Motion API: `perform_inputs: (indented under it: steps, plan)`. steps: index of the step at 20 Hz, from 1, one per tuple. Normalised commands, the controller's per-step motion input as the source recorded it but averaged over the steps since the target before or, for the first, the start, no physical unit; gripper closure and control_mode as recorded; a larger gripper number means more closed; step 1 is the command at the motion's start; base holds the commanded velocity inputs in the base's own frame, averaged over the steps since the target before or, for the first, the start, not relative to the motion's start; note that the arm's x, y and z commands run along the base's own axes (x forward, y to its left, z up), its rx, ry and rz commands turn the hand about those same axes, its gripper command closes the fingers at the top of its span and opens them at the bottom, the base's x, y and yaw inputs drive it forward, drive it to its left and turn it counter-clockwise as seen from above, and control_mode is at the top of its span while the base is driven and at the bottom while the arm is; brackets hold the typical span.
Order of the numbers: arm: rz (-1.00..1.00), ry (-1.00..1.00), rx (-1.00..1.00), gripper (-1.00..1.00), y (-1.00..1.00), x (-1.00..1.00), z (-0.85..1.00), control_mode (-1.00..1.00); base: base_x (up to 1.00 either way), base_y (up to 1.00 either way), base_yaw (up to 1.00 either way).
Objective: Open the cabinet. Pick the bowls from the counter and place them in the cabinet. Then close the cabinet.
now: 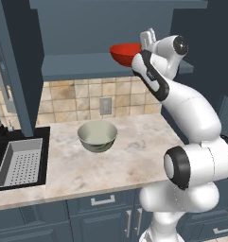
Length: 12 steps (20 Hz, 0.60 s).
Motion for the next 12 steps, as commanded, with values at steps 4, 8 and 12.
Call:
perform_inputs:
  steps: [4,8,12]
  plan:
    - [0.0,-0.14,0.03,-1.0,-0.13,-0.31,0.15,-1.0,0.0,0.0,0.0]
    - [0.0,-0.01,0.03,-1.0,-0.11,-0.88,0.03,-1.0,0.0,0.0,0.0]
    - [0.02,0.15,0.0,-1.0,0.0,-0.88,0.17,-1.0,0.0,0.0,0.0]
